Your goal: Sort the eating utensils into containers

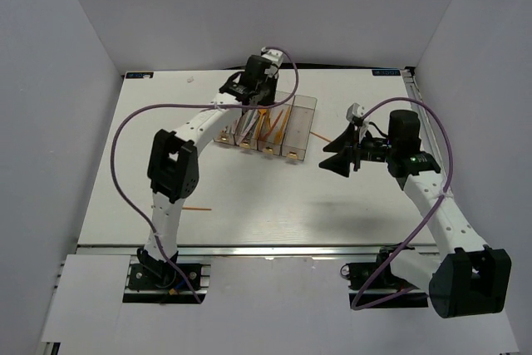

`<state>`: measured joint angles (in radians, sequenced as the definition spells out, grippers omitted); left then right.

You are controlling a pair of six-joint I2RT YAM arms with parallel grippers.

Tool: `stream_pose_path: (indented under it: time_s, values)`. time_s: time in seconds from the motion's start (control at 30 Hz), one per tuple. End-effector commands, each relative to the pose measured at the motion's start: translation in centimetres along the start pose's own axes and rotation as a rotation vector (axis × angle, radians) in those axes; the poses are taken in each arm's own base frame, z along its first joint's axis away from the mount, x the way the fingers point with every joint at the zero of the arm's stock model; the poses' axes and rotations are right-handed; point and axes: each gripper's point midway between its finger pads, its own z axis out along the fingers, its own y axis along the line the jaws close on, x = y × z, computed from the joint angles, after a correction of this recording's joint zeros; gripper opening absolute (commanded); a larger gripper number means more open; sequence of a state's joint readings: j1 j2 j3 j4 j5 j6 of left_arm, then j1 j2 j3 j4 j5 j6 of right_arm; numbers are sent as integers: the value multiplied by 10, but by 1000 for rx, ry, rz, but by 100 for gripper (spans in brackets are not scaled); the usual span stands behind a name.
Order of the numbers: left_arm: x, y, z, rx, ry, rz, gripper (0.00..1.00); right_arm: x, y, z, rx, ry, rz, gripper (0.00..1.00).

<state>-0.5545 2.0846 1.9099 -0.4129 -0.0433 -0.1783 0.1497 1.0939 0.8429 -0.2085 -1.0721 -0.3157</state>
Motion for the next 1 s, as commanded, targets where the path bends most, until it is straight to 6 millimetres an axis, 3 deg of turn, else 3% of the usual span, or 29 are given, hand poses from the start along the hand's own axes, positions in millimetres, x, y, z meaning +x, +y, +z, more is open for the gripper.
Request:
stream_pose_path:
  time_s: [0.0,0.17,0.27,0.3,0.37,0.47,0.6,0.67,0.7,0.73,0.77,0.8,0.83,0.87,0.9,0.93,0.97]
  values:
    - [7,8,4,-69,62,107,0,0,-5,-4,33,-3,-33,64]
    - [26,9,20,-64,110,119,3,4,-11,-5,59,6,-28,64]
    - [32,10,20,-61,125,112,26,8,-19,-6,92,20,-26,64]
    - [32,9,19,-58,124,110,42,9,-21,-6,102,26,-25,64]
    - [27,8,13,-54,116,100,58,14,-32,-7,151,47,-24,65]
    - [19,4,2,-37,99,89,61,26,-56,-11,260,99,-22,65]
    - [-7,-7,-35,6,39,58,63,38,-94,-14,388,192,-24,65]
    - [-10,-11,-51,30,28,34,63,60,-123,-16,476,308,-37,69]
    - [-9,-12,-68,43,18,25,64,55,-136,-18,508,334,-62,70]
    - [-6,-15,-77,68,16,16,66,75,-153,-17,526,412,-62,71]
    - [-3,-20,-87,94,16,1,67,81,-161,-16,525,447,-60,76]
    - [2,-20,-107,106,2,-14,69,75,-169,-14,527,474,-65,80]
    - [5,-22,-118,123,-3,-20,74,98,-180,-11,523,543,-32,89]
    - [7,-21,-129,124,-13,-27,77,102,-187,-9,516,571,-45,89]
    - [29,-16,-135,117,14,-33,79,107,-192,-7,519,597,-48,89]
    - [17,-15,-163,122,-48,-37,82,114,-204,-5,538,635,-53,89]
    - [20,-9,-174,97,-68,-45,86,118,-210,-4,539,656,-74,89]
